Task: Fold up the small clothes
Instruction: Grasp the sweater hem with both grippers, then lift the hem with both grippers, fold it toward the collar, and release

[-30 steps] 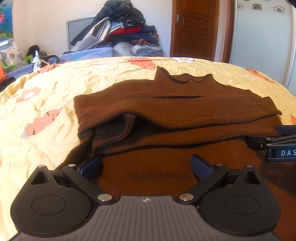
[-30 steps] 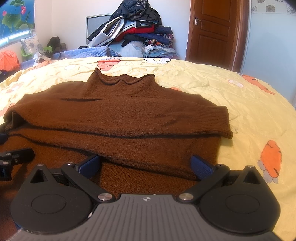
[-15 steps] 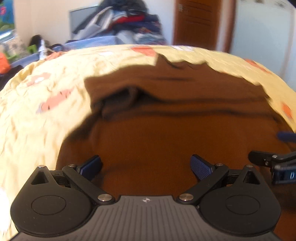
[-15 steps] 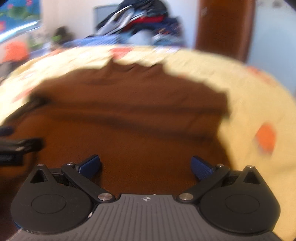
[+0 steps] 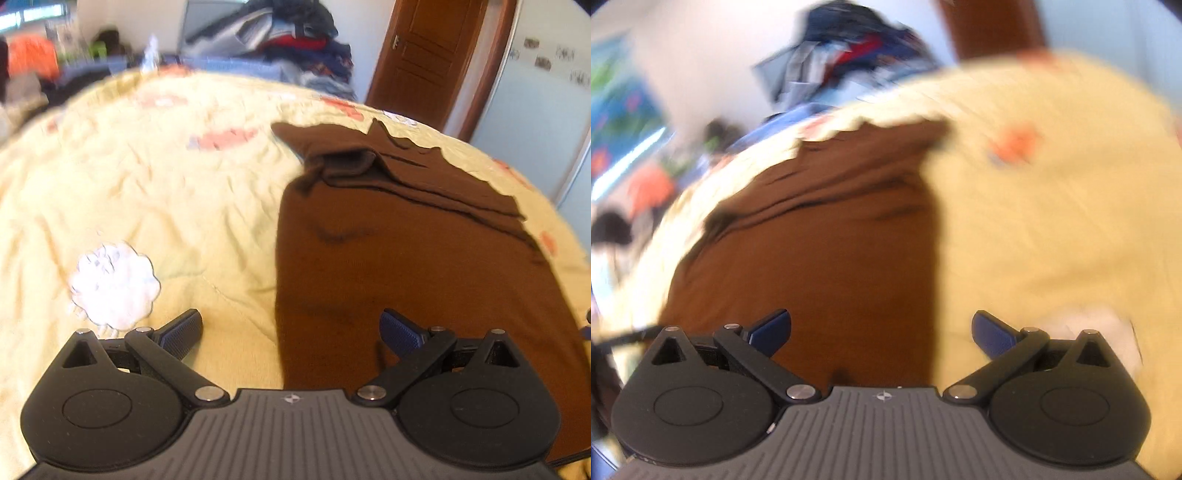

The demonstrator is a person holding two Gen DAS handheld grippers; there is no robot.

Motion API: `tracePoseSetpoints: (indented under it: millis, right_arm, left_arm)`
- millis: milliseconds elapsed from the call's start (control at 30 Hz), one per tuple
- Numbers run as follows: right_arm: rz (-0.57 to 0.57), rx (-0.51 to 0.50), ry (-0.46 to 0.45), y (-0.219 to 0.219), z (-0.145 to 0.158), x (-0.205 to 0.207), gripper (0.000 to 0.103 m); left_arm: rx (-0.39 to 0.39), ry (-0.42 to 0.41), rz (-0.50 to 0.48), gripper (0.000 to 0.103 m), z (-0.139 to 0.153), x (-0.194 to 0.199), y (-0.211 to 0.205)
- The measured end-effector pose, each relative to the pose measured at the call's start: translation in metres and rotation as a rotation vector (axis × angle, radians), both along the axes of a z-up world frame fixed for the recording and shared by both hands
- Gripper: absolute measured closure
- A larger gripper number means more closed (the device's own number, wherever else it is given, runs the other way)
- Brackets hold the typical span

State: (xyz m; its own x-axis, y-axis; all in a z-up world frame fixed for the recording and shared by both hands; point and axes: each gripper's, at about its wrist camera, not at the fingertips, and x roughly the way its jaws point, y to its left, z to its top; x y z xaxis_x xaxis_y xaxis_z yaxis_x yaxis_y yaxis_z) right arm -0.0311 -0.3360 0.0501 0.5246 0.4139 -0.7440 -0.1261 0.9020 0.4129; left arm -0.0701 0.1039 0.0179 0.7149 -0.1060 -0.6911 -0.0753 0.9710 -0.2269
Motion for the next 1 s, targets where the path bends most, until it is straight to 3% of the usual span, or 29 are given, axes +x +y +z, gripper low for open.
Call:
tracePoseSetpoints:
  millis: [133, 200, 233, 267, 300, 333, 367, 467, 533, 633, 700, 733, 767, 833, 900, 1000]
  right_arm:
    - [0.098, 0.192, 0.109, -0.003, -0.007, 0.015, 0.008]
    - [0.146, 0.190, 0.123, 0.004, -0.009, 0.023, 0.015]
    - [0.159, 0.184, 0.138, 0.007, -0.009, 0.028, 0.041]
    - [0.172, 0.173, 0.164, 0.010, -0.011, 0.032, 0.080]
    - [0.187, 0.159, 0.198, 0.013, -0.015, 0.037, 0.086]
    - [0.198, 0.140, 0.210, 0.015, -0.018, 0.039, 0.086]
    - [0.212, 0.132, 0.194, 0.016, -0.016, 0.038, 0.087]
    - [0.197, 0.123, 0.130, 0.006, 0.004, 0.028, 0.088]
    - [0.164, 0.115, 0.102, -0.012, 0.014, 0.023, 0.089]
    - [0.104, 0.081, 0.166, -0.027, 0.001, 0.021, 0.079]
    - [0.075, 0.140, 0.205, -0.031, -0.007, 0.017, 0.067]
    - [0.076, 0.185, 0.213, -0.033, -0.008, 0.012, 0.047]
    - [0.079, 0.229, 0.220, -0.033, -0.008, 0.008, 0.032]
    - [0.105, 0.313, 0.249, -0.031, -0.011, -0.002, 0.028]
    - [0.132, 0.378, 0.295, -0.032, -0.014, -0.012, 0.029]
    - [0.193, 0.403, 0.333, -0.017, -0.017, -0.023, 0.038]
  left_arm:
    - [-0.272, 0.038, -0.152, 0.000, 0.001, 0.013, 0.008]
    - [-0.319, 0.059, -0.180, 0.002, 0.000, 0.020, 0.006]
    - [-0.296, 0.060, -0.183, 0.016, 0.001, 0.023, 0.003]
    - [-0.252, 0.069, -0.183, 0.061, 0.003, 0.024, -0.002]
    - [-0.218, 0.102, -0.175, 0.087, 0.002, 0.027, -0.005]
    - [-0.209, 0.132, -0.162, 0.097, 0.001, 0.028, -0.002]
    - [-0.217, 0.132, -0.157, 0.097, 0.002, 0.026, 0.001]
    - [-0.117, 0.097, -0.137, 0.097, 0.019, 0.009, 0.008]
    - [-0.116, 0.086, -0.159, 0.097, 0.023, -0.001, 0.016]
    - [-0.143, 0.083, -0.178, 0.095, 0.020, -0.010, 0.025]
    - [-0.201, 0.114, -0.176, 0.086, 0.017, -0.014, 0.027]
    - [-0.240, 0.140, -0.177, 0.065, 0.015, -0.018, 0.029]
    - [-0.294, 0.141, -0.185, 0.038, 0.013, -0.024, 0.032]
    - [-0.411, 0.122, -0.209, 0.008, 0.010, -0.033, 0.033]
    - [-0.453, 0.124, -0.233, 0.008, 0.008, -0.038, 0.030]
    - [-0.415, 0.116, -0.243, 0.010, 0.009, -0.038, 0.021]
